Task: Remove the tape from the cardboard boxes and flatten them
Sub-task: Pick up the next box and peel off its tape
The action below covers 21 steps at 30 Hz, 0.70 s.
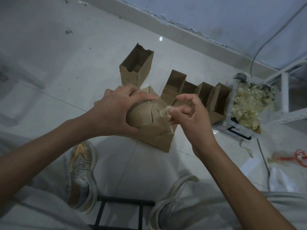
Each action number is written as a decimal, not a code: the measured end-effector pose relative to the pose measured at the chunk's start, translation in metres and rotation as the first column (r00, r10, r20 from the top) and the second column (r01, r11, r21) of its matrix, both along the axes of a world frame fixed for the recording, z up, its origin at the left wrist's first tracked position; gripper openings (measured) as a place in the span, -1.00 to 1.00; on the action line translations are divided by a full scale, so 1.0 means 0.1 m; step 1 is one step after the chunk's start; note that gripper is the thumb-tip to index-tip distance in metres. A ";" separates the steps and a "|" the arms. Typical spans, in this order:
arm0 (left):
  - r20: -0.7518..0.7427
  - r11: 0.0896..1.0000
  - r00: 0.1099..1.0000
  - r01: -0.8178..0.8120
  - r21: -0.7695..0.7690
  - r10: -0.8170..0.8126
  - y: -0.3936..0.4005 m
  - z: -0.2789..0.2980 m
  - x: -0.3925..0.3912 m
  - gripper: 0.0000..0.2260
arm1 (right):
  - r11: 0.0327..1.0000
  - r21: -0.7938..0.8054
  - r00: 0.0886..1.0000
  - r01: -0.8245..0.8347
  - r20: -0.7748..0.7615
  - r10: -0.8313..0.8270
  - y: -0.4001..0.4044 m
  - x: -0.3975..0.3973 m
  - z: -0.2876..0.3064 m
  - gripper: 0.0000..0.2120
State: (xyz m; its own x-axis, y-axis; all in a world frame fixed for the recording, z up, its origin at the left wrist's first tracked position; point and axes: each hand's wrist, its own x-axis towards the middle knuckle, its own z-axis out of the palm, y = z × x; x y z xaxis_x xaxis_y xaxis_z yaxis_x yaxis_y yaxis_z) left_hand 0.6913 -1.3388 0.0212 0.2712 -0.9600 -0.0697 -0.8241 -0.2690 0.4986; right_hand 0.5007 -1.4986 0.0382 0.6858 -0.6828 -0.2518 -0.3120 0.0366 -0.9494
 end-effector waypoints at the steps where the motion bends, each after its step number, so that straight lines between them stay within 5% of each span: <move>1: -0.010 1.000 1.000 -0.001 -0.004 0.001 0.00 0.00 0.00 -0.12 | 0.998 -0.058 0.999 0.014 -0.032 -0.016 -0.01 0.00 -0.03 -0.72; 3: -0.063 1.000 0.998 -0.017 -0.016 0.016 -0.01 -0.02 0.00 -0.14 | 0.946 -0.323 0.993 -0.009 -0.118 -0.031 -0.04 0.00 -0.11 -0.81; 5: -0.093 0.999 0.995 -0.029 -0.043 0.025 -0.01 -0.03 -0.02 -0.16 | 0.770 -0.629 0.984 -0.106 -0.177 -0.010 -0.03 0.02 -0.18 -0.87; 7: -0.053 0.997 0.999 -0.008 -0.079 0.004 -0.02 -0.06 -0.06 -0.21 | 0.641 -0.751 0.986 -0.157 -0.155 0.060 0.00 0.06 -0.26 -0.88; 9: -0.059 0.996 0.998 -0.005 -0.093 -0.001 -0.02 -0.08 -0.09 -0.25 | 0.635 -0.757 0.987 -0.156 -0.104 0.119 0.02 0.09 -0.31 -0.90; 13: -0.181 0.993 0.980 -0.096 -0.064 0.083 -0.01 -0.16 -0.08 -0.25 | 0.780 -0.614 0.989 -0.121 -0.011 0.145 0.03 0.12 -0.27 -0.92; 17: -0.243 0.992 0.966 -0.105 -0.076 0.084 0.01 -0.20 -0.07 -0.22 | 0.967 -0.227 0.991 -0.115 0.046 0.129 0.04 0.15 -0.14 -0.83; 21: -0.286 0.982 0.953 -0.144 -0.122 0.104 0.01 -0.21 -0.08 -0.28 | 0.994 0.080 0.996 -0.073 0.050 0.069 0.06 0.12 -0.08 -0.77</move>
State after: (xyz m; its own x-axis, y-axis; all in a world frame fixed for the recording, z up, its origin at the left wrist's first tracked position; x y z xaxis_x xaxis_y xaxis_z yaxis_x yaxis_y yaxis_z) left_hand 0.6834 -1.3381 0.0006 0.3781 -0.9254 -0.0270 -0.6127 -0.2720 0.7421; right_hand 0.5123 -1.4929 0.0300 0.7444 -0.6102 -0.2710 -0.2717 0.0939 -0.9578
